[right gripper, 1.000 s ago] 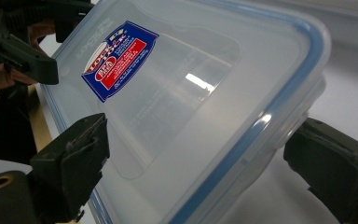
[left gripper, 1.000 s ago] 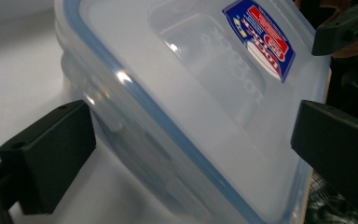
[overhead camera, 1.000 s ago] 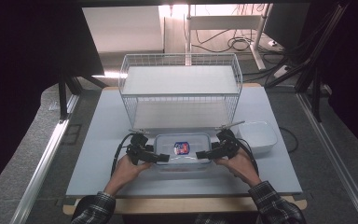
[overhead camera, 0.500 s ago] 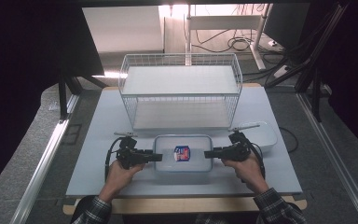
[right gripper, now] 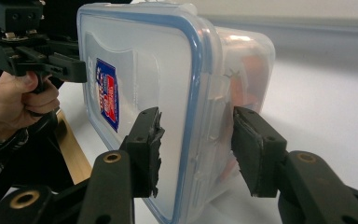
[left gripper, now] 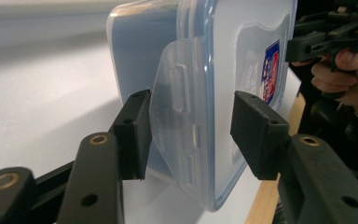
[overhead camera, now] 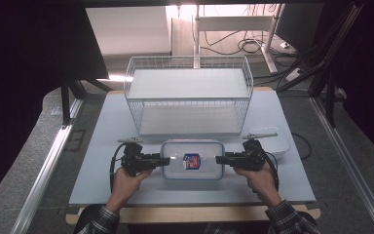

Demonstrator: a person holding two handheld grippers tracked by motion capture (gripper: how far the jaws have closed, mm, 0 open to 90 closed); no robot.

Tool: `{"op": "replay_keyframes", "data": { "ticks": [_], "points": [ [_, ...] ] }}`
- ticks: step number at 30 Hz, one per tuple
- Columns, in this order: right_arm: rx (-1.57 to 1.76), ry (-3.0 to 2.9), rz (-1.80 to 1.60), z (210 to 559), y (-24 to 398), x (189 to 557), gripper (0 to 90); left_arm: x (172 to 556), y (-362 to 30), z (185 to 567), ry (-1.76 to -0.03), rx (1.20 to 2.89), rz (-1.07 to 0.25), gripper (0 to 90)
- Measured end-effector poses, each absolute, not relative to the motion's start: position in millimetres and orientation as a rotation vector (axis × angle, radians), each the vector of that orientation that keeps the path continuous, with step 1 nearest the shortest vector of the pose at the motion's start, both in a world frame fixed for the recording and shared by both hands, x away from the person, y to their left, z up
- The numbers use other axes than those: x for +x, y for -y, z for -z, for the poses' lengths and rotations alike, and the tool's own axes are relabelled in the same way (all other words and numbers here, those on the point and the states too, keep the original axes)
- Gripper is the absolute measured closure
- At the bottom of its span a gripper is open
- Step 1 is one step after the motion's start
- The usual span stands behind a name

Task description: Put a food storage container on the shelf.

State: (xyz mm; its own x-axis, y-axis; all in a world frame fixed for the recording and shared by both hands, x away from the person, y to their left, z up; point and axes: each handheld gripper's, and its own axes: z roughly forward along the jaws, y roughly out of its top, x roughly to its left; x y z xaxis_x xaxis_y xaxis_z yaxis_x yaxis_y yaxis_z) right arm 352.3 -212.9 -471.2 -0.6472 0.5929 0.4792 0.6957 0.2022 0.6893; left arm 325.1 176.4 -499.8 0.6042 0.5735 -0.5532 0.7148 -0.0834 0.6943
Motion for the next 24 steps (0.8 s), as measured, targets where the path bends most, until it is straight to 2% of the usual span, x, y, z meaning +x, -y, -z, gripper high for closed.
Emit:
{"op": "replay_keyframes", "data": {
  "ticks": [24],
  "points": [
    [-1.190, 2.398, 1.615, 406.0, 207.4, 371.3, 53.8, 346.9, -182.6, 423.4, -0.983, 1.744, 0.026, 49.6]
  ]
}}
